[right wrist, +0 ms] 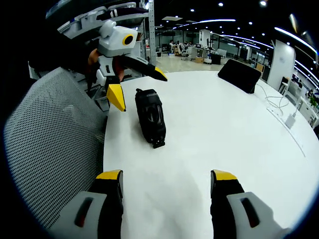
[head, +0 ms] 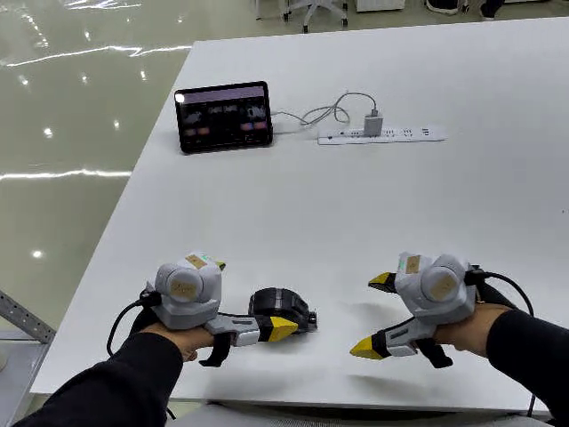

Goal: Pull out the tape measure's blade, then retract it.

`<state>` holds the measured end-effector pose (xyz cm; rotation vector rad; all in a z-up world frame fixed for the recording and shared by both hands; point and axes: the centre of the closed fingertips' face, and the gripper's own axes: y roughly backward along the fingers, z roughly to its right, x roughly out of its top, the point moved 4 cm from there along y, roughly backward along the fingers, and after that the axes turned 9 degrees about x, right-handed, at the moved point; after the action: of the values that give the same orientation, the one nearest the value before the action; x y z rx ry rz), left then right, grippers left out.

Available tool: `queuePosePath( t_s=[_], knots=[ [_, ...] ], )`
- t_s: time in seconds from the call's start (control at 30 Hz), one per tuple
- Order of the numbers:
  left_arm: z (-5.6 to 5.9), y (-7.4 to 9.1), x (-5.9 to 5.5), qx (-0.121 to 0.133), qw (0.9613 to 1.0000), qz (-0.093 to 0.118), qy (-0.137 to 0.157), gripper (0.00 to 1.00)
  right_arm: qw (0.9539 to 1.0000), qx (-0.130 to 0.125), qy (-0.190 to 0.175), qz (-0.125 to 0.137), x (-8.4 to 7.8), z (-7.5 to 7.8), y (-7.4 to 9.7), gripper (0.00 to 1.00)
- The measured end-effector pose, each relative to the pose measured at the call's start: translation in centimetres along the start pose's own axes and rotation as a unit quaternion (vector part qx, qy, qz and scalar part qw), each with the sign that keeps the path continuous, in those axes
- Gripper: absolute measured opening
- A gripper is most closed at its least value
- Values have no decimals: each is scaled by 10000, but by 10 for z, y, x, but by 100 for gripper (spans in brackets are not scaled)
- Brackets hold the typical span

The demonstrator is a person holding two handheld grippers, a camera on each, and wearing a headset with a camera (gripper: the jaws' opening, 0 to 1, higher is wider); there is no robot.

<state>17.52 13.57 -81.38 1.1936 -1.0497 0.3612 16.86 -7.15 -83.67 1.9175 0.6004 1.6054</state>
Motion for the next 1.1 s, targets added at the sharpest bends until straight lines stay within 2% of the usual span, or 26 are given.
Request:
queuePosePath(
  t_s=[0.03,0.07,0.1,0.13,0.2,0.27,0.33,0.5,0.67,0.83,0.97,1.1],
  knots=[
    [-1,2,-2,-17,10000,-2,-58,100,9999,-119,-61,94,-2,1,8,68],
    [-4,4,-3,46,9997,25,-253,100,9997,-149,-120,124,-6,1,15,69],
    [-3,6,-5,1,9998,-33,-205,100,9996,-168,-158,133,-9,1,20,69],
    [-4,7,-9,-16,9997,-178,-183,100,9996,-192,-170,142,-11,1,24,69],
    [-11,10,-12,59,9997,-169,-179,100,9993,-305,-173,132,-18,2,33,70],
    [-12,15,-15,-12,9998,-175,-95,100,9987,-395,-283,142,-25,4,42,71],
    [-8,19,-20,-183,9992,-321,-124,99,9979,-505,-357,177,-30,6,49,71],
    [-14,26,-26,-206,9993,-300,-25,100,9961,-696,-506,193,-46,9,64,72],
    [-20,34,-23,-142,9997,-210,74,100,9938,-878,-640,223,-65,11,81,76],
    [-22,41,-20,-148,9997,-90,165,100,9916,-1080,-658,282,-71,6,99,77],
    [-30,40,-30,-36,9998,-157,147,100,9899,-1162,-746,313,-78,3,110,81],
    [-31,47,-28,-8,9995,-197,234,100,9880,-1289,-792,321,-89,2,126,83]
  ],
)
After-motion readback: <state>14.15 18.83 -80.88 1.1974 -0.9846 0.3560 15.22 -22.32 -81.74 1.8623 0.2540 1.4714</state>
